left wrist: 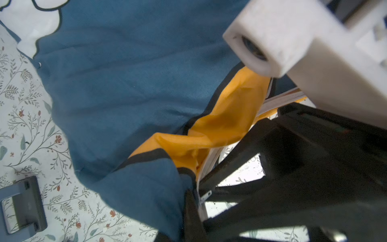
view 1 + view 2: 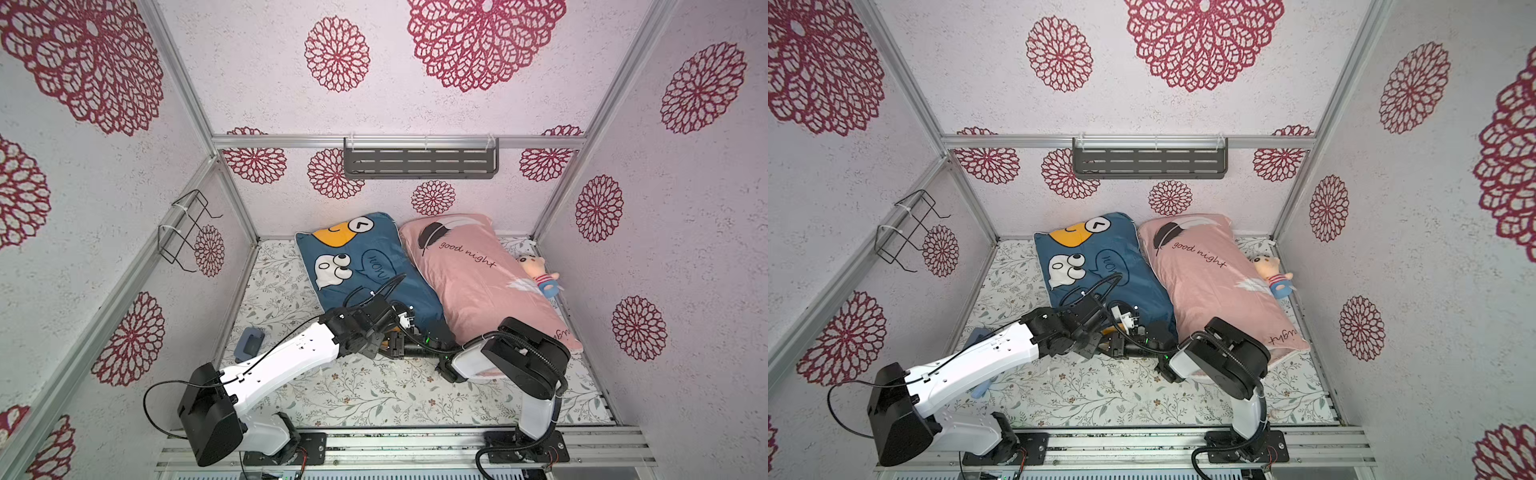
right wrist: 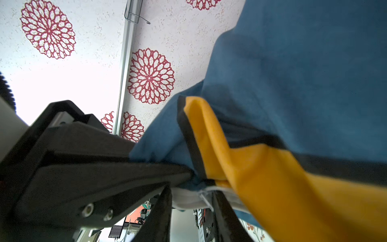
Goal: Zip up pillowcases
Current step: Zip the zipper on the pillowcase.
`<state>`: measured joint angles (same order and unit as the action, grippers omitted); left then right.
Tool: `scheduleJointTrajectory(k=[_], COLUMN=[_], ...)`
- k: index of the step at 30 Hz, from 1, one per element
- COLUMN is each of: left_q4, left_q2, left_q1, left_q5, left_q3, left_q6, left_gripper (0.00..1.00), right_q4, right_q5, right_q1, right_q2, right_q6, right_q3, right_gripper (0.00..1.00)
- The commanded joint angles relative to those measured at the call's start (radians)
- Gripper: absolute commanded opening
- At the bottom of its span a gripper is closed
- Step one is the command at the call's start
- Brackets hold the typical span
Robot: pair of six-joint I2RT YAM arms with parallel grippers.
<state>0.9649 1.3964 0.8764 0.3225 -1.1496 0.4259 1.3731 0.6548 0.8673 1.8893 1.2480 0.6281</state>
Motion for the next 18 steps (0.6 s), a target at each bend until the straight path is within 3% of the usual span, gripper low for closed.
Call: scheduleJointTrajectory(k=[1, 18], left_q4=[-0.038, -0.042], left_q2=[-0.011, -0.042], left_q1=[0.019, 0.017], left_q5=[-0.031, -0.018], left_q3=[-0.026, 0.017], left_q6=[-0.020, -0.001], left_gripper=[0.00, 0.00], right_q4=[0.083, 0.069], right_q5=[-0.026, -0.046], right_q1=[0.002, -0.007], right_q2=[0.020, -0.046], right_q6=[-0.014, -0.033], right_q3=[0.003, -0.041], right_gripper=[0.33, 0.28])
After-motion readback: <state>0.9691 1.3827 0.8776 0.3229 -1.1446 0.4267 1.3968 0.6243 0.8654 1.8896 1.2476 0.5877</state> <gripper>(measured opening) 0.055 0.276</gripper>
